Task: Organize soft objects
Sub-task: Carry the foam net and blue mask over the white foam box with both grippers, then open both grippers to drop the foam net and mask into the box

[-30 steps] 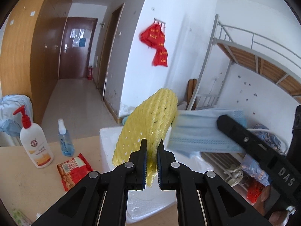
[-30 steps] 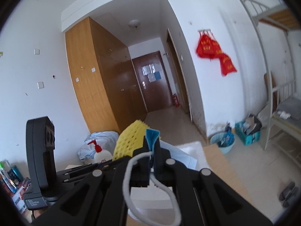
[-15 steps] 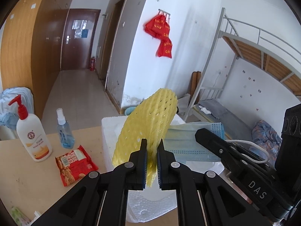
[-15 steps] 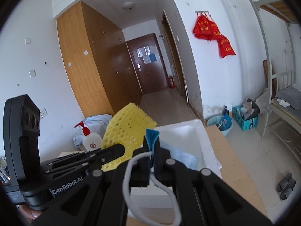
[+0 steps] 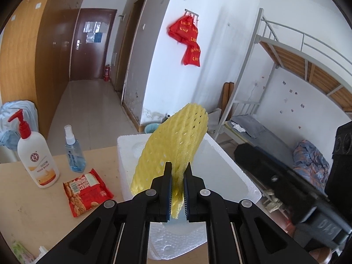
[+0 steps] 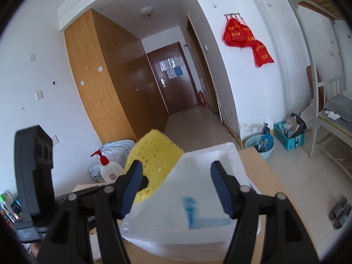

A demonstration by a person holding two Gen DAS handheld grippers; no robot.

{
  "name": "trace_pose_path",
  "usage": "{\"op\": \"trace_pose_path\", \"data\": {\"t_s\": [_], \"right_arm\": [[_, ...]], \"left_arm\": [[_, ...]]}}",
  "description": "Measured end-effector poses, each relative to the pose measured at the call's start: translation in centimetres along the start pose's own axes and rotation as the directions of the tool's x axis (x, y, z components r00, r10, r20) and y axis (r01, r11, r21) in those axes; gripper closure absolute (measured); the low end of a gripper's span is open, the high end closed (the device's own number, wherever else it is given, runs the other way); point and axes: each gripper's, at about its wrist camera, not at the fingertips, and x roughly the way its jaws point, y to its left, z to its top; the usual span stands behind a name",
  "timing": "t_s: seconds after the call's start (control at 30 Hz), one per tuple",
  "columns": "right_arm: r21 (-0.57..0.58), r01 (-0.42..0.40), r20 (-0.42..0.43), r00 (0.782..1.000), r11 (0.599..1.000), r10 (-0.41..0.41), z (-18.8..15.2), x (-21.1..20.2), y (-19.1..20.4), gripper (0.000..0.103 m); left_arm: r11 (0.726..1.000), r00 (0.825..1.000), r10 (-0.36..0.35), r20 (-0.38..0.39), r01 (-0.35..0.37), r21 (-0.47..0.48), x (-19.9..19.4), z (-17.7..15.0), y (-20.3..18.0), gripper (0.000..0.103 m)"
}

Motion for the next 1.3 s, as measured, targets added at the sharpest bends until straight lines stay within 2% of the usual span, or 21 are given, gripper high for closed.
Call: {"op": "trace_pose_path", "data": {"t_s": [0.23, 0.4, 0.67, 0.73, 0.77, 0.8, 0.83, 0.9, 0.93, 1.03, 1.13, 1.3], "right_arm": [[0.008, 0.015, 0.026, 1.0, 1.0, -0.015, 0.3, -1.0, -0.2, 0.034], [0.008, 0.023, 0.031, 0.999, 1.0, -0.023, 0.3, -1.3, -0.3, 0.034], [0.009, 0.027, 0.034, 0.999, 1.0, -0.027, 0.1, -1.3, -0.2, 0.034], [0.01, 0.026, 0.035, 0.999, 1.0, -0.027, 0.1, -1.3, -0.2, 0.034], [0.01, 0.028, 0.038, 0.999, 1.0, -0.029, 0.0, -1.4, -0.3, 0.034], [0.01, 0.029, 0.04, 0.999, 1.0, -0.029, 0.0, -1.5, -0.4, 0.034], [0.011, 0.029, 0.041, 0.999, 1.0, -0.03, 0.0, -1.6, -0.5, 0.034], [0.018, 0.03, 0.042, 0.999, 0.999, -0.031, 0.0, -1.6, -0.8, 0.034], [0.019, 0.03, 0.044, 0.999, 0.999, -0.031, 0.0, -1.8, -0.9, 0.034], [0.022, 0.033, 0.05, 0.998, 0.999, -0.034, -0.1, -2.0, -1.0, 0.034], [0.024, 0.037, 0.052, 0.998, 0.999, -0.038, -0.1, -2.1, -1.1, 0.034], [0.026, 0.043, 0.054, 0.998, 0.999, -0.045, -0.1, -2.2, -1.3, 0.034]], "left_arm": [[0.999, 1.0, -0.012, -0.016, 0.012, 0.032, 0.4, -0.4, -1.0, 0.094], [0.997, 0.998, -0.03, -0.055, 0.034, 0.066, 1.5, -1.0, -1.9, 0.094], [0.997, 0.998, -0.021, -0.054, 0.025, 0.072, 1.5, -1.1, -2.1, 0.093], [0.997, 0.999, -0.017, -0.051, 0.021, 0.077, 1.4, -1.1, -2.3, 0.089], [0.997, 0.999, -0.015, -0.05, 0.019, 0.076, 1.4, -1.1, -2.3, 0.086], [0.997, 0.999, -0.016, -0.048, 0.02, 0.073, 1.3, -1.1, -2.3, 0.073], [0.997, 0.999, -0.018, -0.046, 0.021, 0.075, 1.2, -1.0, -2.3, 0.052], [0.996, 0.999, -0.013, -0.045, 0.017, 0.082, 1.2, -1.1, -2.5, 0.026], [0.997, 0.999, -0.014, -0.036, 0.017, 0.08, 1.1, -1.0, -2.4, 0.021], [0.997, 1.0, -0.002, -0.004, 0.002, 0.074, 0.7, -0.9, -2.3, 0.016], [0.998, 1.0, 0.017, -0.005, -0.016, 0.067, 0.7, -0.8, -2.1, 0.009], [0.998, 0.999, 0.036, -0.004, -0.036, 0.061, 0.8, -0.7, -1.9, 0.008]]}}
